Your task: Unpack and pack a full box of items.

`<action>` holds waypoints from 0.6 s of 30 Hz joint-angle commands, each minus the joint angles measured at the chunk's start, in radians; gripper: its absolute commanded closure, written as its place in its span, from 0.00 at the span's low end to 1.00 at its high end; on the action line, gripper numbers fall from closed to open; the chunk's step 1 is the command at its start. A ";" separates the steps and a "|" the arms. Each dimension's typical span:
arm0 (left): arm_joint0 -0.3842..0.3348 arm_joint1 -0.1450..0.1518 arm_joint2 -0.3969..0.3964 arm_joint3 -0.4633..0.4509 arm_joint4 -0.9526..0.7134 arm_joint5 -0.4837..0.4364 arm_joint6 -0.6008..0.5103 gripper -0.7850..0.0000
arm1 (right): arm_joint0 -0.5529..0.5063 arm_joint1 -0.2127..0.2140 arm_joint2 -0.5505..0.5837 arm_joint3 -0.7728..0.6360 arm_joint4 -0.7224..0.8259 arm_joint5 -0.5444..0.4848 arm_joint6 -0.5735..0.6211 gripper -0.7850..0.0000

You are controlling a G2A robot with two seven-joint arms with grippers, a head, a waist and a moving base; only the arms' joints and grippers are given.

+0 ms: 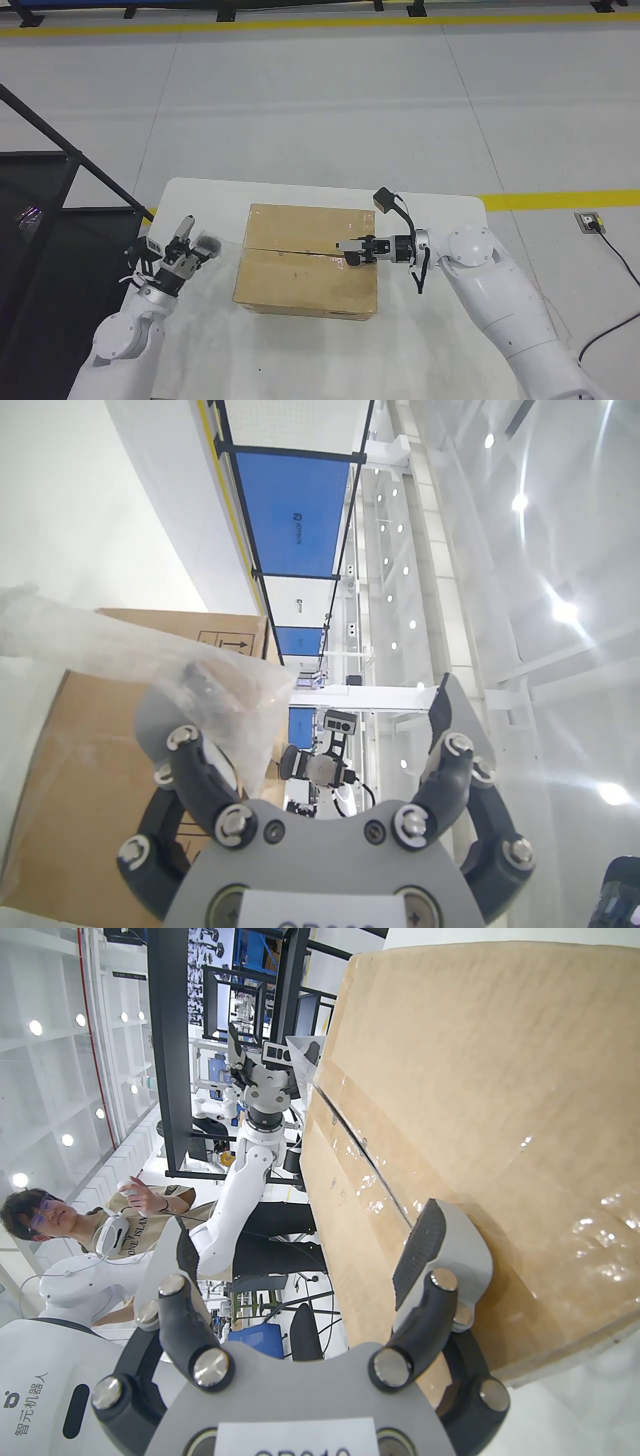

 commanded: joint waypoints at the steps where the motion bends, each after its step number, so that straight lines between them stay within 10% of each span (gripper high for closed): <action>1: 0.047 0.002 -0.013 -0.083 0.069 0.002 0.083 0.00 | 0.000 0.000 0.000 0.000 0.000 0.000 0.000 0.00; 10: 0.184 -0.009 0.016 -0.374 0.448 0.119 0.500 0.00 | 0.000 0.000 0.000 0.000 0.000 0.000 0.000 0.00; 18: 0.196 -0.022 0.077 -0.477 0.647 0.213 0.653 0.00 | 0.000 0.000 0.000 0.000 0.000 0.000 0.000 0.00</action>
